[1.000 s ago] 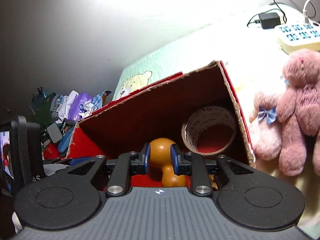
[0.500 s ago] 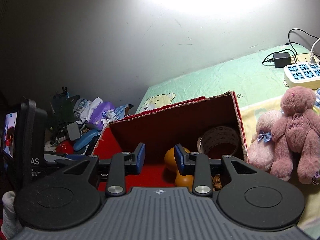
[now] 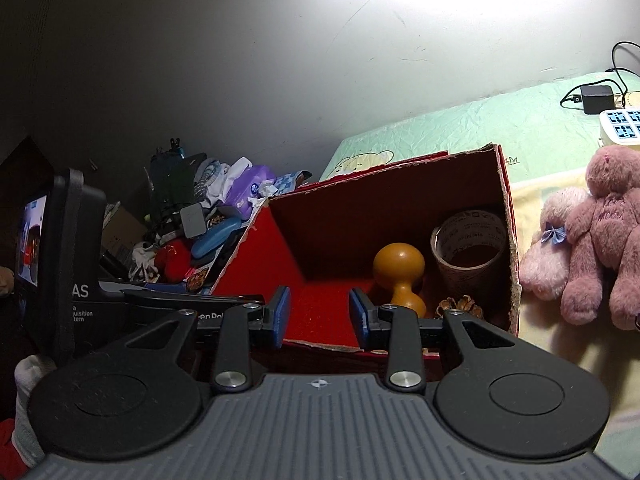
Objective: Organize objects
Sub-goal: 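Move the right gripper down in front of the box toward the gift bag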
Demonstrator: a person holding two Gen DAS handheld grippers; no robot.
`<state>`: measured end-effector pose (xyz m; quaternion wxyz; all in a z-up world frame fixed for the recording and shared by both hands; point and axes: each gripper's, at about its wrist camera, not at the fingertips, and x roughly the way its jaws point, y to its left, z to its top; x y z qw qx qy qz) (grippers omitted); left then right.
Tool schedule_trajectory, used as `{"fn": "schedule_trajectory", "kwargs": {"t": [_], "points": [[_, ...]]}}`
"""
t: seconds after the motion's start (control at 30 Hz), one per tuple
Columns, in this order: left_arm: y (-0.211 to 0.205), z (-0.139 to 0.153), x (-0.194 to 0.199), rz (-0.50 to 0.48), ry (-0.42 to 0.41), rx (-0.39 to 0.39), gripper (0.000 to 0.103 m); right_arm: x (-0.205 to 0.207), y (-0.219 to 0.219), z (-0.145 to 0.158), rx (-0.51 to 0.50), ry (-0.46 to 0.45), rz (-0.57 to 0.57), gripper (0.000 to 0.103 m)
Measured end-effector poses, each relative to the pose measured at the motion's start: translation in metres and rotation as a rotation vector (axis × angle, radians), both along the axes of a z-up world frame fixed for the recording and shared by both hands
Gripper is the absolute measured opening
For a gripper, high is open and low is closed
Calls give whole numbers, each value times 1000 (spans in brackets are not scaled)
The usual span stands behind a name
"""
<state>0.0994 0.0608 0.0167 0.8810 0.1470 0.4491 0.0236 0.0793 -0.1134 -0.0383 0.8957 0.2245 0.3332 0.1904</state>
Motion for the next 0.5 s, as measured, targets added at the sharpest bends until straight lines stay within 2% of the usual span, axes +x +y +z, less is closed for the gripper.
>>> {"fn": "schedule_trajectory", "kwargs": {"t": [0.23,0.5], "points": [[-10,4,-18,27,-11,16,91,-10,-8,-3,7,29,51,35],[-20,-2,-33,55,-6,30,92,-16,-14,-22,17,117,96,36]]}}
